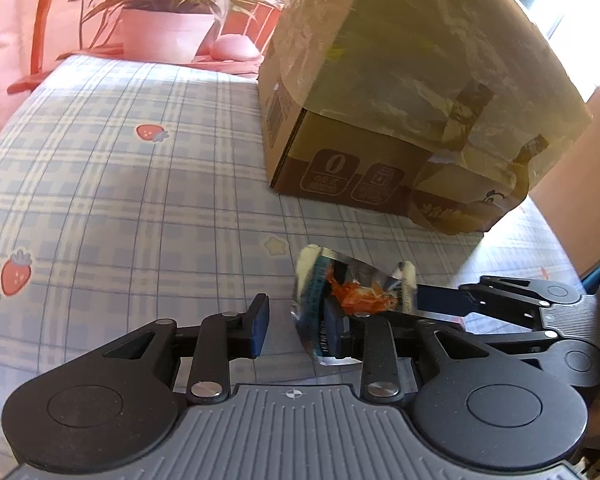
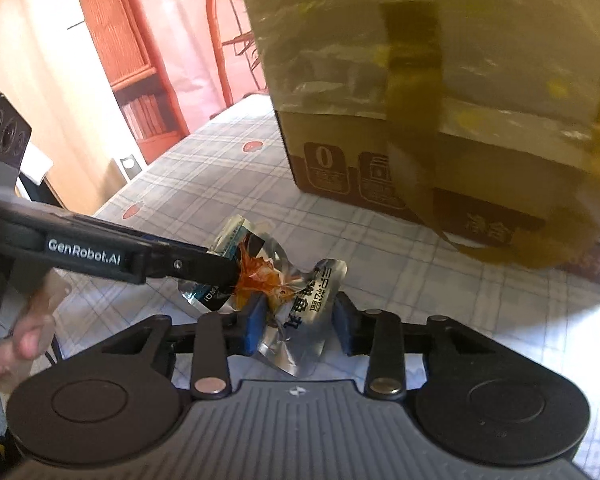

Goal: Organize snacks
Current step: 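Close the right gripper on the clear printed packet while the left gripper also grips it, then carry the clear packet over the box and open both grippers inside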

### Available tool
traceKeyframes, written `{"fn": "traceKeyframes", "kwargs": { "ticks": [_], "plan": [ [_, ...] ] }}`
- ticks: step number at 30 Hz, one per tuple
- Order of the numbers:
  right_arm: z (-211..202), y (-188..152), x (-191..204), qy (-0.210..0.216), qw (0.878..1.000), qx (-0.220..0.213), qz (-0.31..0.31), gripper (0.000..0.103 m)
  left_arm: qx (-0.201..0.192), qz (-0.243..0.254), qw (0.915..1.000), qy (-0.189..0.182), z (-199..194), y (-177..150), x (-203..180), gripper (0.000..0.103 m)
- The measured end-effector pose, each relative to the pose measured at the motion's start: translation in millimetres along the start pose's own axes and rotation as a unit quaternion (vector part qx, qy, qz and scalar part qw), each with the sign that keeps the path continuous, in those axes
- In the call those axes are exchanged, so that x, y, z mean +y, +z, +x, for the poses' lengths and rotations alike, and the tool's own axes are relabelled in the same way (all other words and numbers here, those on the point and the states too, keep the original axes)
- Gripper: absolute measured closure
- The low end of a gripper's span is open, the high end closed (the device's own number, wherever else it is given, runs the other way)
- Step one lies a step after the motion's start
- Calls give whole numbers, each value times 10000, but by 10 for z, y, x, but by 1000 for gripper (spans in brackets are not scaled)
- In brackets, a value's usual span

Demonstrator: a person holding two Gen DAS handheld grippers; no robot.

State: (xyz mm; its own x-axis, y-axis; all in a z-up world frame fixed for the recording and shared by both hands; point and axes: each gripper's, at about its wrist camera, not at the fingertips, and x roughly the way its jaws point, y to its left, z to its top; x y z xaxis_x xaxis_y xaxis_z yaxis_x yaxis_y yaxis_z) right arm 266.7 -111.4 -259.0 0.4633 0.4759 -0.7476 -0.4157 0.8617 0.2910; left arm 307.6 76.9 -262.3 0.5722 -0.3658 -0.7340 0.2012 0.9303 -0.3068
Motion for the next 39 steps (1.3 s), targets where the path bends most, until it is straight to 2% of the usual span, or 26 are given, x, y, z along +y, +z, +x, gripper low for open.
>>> {"fn": "traceKeyframes", "kwargs": {
  "ticks": [3,7,8,11,13,17,18,21,31,39],
  "plan": [
    [-37,-49,-48,52,9999,-91,129,65,13,58,10000,15,29,39,-25,66],
    [-48,-76,-79,125,9996,-183,193,66,49,157,9998,-120,61,65,-79,46],
    [-48,-78,-85,143,9995,-197,207,66,49,174,9997,-159,70,66,-92,45],
    [-64,-99,-107,197,9992,-255,253,66,37,169,9997,-155,75,53,-119,46],
    [-66,-100,-112,213,9988,-274,332,66,150,30,9991,-393,92,53,-115,61],
    [-114,-93,-158,224,9977,-302,566,68,192,-59,9993,-318,87,57,-136,68],
    [-141,-88,-164,210,9974,-330,605,73,189,-92,9992,-332,75,64,-128,69],
    [-241,-40,-191,225,9958,-477,743,78,62,-106,9989,-461,-24,109,-152,69],
    [-665,279,-111,81,9932,-1015,560,78,-589,25,9960,-675,-509,417,-379,70],
    [-1092,672,-13,-48,9878,-1536,250,78,-1164,334,9893,-812,-973,820,-675,70]
  ]
}}
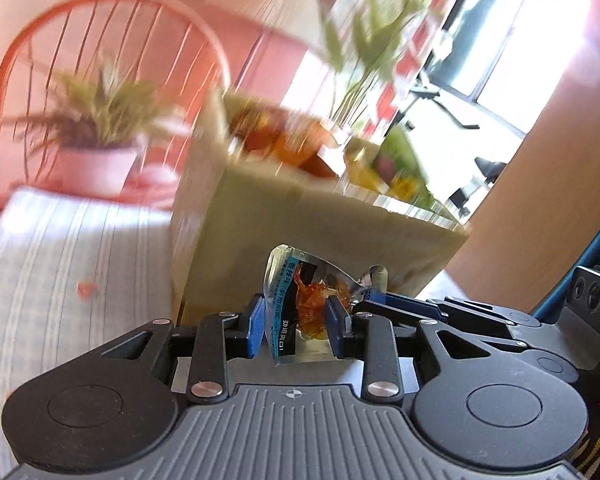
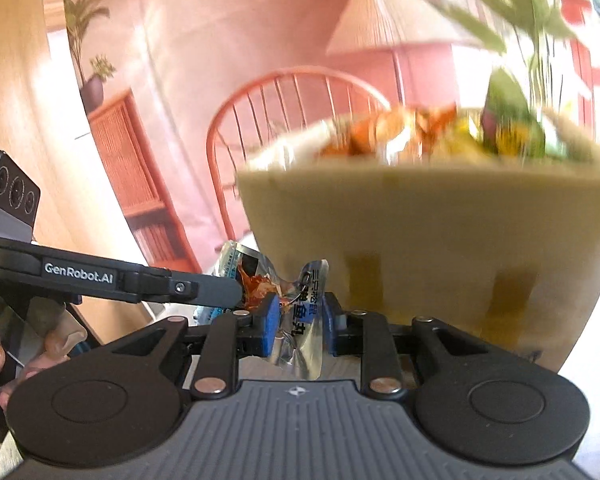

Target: Organize snacks

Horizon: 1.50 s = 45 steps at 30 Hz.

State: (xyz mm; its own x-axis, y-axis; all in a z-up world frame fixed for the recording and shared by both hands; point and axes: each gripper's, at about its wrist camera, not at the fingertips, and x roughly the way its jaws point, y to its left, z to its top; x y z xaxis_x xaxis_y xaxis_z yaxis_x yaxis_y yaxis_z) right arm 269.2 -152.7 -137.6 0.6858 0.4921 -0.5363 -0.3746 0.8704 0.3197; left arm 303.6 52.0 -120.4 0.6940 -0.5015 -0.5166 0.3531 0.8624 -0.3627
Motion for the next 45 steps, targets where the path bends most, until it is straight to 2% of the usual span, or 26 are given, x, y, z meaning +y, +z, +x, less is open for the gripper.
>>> {"fn": "traceKeyframes", "kwargs": {
  "ticks": [7,12,17,22,23,25,26,27,31,35,41,45],
  "plan": [
    [-154,574,22,-87,9989,-409,-233,78,-417,302,9986,-114,-158,522,-306,70],
    [-186,986,-88,-234,9973,-610,-321,78,-574,456,9972,-168,-43,890,-448,69],
    [-44,1214,-281,-386,9976,-501,-278,77,-539,579,9969,-55,249,1096,-527,70],
    [117,1199,-451,-489,9982,-290,-167,74,-387,640,9971,105,472,1077,-495,69],
    [145,1176,-475,-506,9984,-219,-151,72,-368,662,9970,171,486,1052,-499,65],
    [176,1127,-492,-588,9981,-112,-177,71,-367,667,9966,315,488,1035,-479,43],
    [168,1095,-492,-656,9976,-100,-201,70,-389,651,9962,417,470,1039,-459,39],
    [152,1071,-494,-689,9974,-100,-210,69,-420,632,9958,506,443,1039,-444,34],
    [23,1039,-518,-771,9968,-183,-116,60,-488,588,9951,624,290,1080,-415,28],
    [-134,1042,-500,-934,9953,-224,-83,54,-565,892,9914,776,96,1056,-534,20],
    [-429,1052,-338,-1104,9933,-329,-112,35,-753,1226,9847,984,-217,946,-745,16],
    [-679,1050,-192,-1146,9921,-495,-127,15,-930,1225,9816,1135,-492,849,-841,10]
  ]
}}
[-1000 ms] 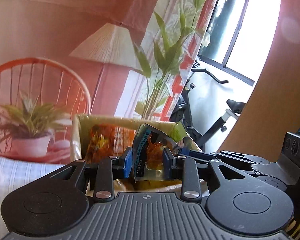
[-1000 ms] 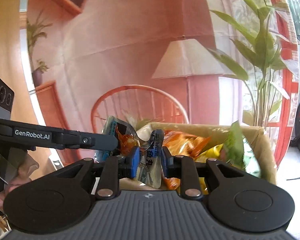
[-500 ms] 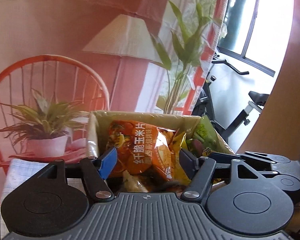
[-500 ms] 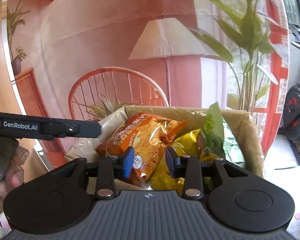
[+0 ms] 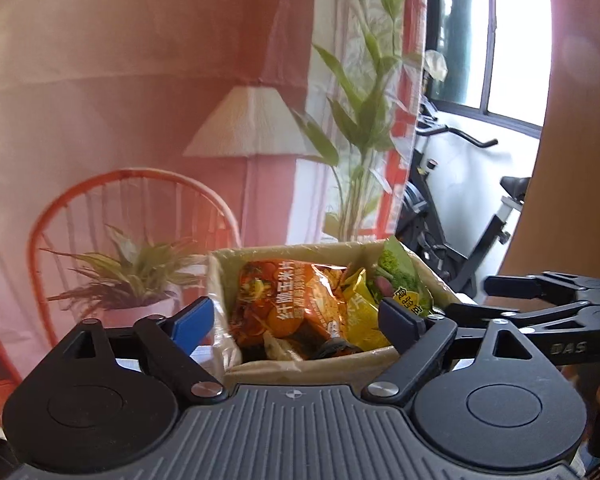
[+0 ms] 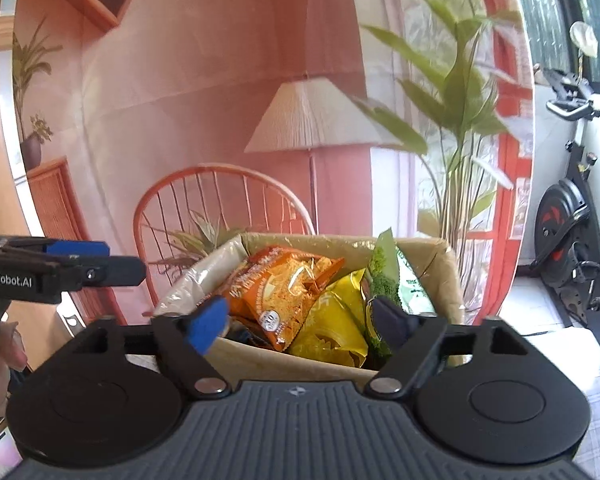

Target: Organize snacks

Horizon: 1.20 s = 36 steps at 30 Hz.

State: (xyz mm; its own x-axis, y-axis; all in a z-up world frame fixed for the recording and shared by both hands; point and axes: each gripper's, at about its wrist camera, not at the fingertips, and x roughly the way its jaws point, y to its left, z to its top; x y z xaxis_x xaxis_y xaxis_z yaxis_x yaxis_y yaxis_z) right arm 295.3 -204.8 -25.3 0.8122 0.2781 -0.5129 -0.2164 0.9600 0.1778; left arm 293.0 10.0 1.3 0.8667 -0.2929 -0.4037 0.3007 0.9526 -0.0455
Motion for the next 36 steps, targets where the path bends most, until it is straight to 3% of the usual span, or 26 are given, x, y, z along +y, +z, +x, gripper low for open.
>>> {"fn": "traceKeyframes", "kwargs": {
  "ticks": [4,10,22,28,36],
  "plan": [
    [-318,31,111,7,9999,-147,15,0,-181,79,9995,265,-326,-16,-58,10],
    [-802,62,310,-42,9993,-372,67,0,-548,215,9938,939,-881,-103,-181,10],
    [-1600,-58,890,-247,9976,-642,-125,0,-771,-47,9910,1096,-1819,-266,-234,10],
    [-1882,-132,1094,-289,9961,-834,-83,0,-811,190,9866,1400,-2077,-271,-267,9],
    [-2034,-159,1166,-323,9960,-825,-86,0,-961,32,9856,1389,-2240,-255,-238,9]
  ]
}}
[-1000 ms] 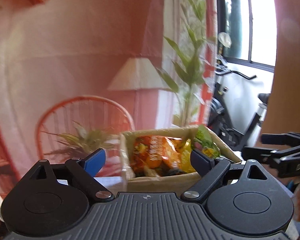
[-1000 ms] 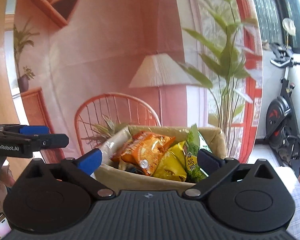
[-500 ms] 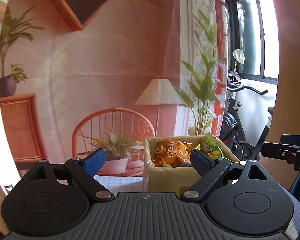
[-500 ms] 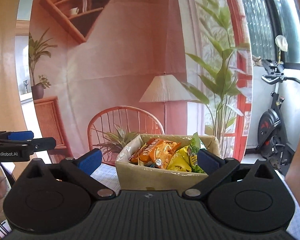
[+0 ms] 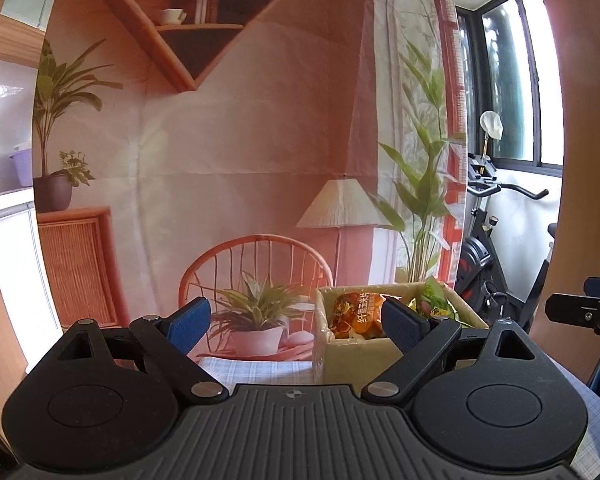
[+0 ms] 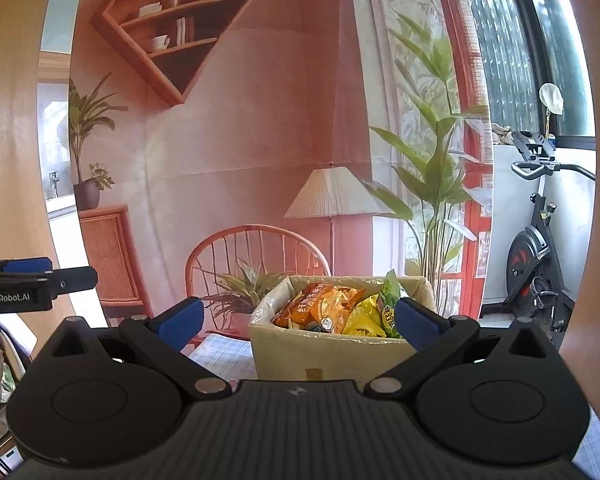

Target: Organize snacks

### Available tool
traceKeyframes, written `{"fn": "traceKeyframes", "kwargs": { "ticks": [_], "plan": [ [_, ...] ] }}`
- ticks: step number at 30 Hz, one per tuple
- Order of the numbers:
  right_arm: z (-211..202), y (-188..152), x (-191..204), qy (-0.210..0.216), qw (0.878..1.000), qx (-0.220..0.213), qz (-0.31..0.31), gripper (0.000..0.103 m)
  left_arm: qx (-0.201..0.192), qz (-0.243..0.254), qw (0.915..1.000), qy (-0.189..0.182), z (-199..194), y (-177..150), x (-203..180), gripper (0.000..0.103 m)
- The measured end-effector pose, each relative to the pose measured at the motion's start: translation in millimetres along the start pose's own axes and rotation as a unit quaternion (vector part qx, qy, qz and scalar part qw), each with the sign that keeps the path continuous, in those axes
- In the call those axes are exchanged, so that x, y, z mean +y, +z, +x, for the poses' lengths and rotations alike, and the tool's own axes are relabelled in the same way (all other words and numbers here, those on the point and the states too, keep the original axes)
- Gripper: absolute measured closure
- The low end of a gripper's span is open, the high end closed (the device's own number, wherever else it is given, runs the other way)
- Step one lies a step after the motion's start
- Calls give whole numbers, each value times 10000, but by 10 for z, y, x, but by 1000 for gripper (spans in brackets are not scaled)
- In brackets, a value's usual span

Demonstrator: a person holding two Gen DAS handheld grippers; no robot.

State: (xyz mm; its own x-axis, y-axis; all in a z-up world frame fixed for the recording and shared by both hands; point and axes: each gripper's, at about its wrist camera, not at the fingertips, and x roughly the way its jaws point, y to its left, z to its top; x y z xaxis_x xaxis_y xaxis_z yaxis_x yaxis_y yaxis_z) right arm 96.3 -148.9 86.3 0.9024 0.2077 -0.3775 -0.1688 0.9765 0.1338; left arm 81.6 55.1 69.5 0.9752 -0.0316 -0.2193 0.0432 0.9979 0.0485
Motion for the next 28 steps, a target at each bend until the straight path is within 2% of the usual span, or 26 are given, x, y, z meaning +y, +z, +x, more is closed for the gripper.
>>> {"fn": "traceKeyframes", "kwargs": {
  "ticks": [28],
  "plan": [
    [-133,-52,-57,-123,9999,-31,10,0,40,21,9997,-236,8,-57,15,8]
  ]
}}
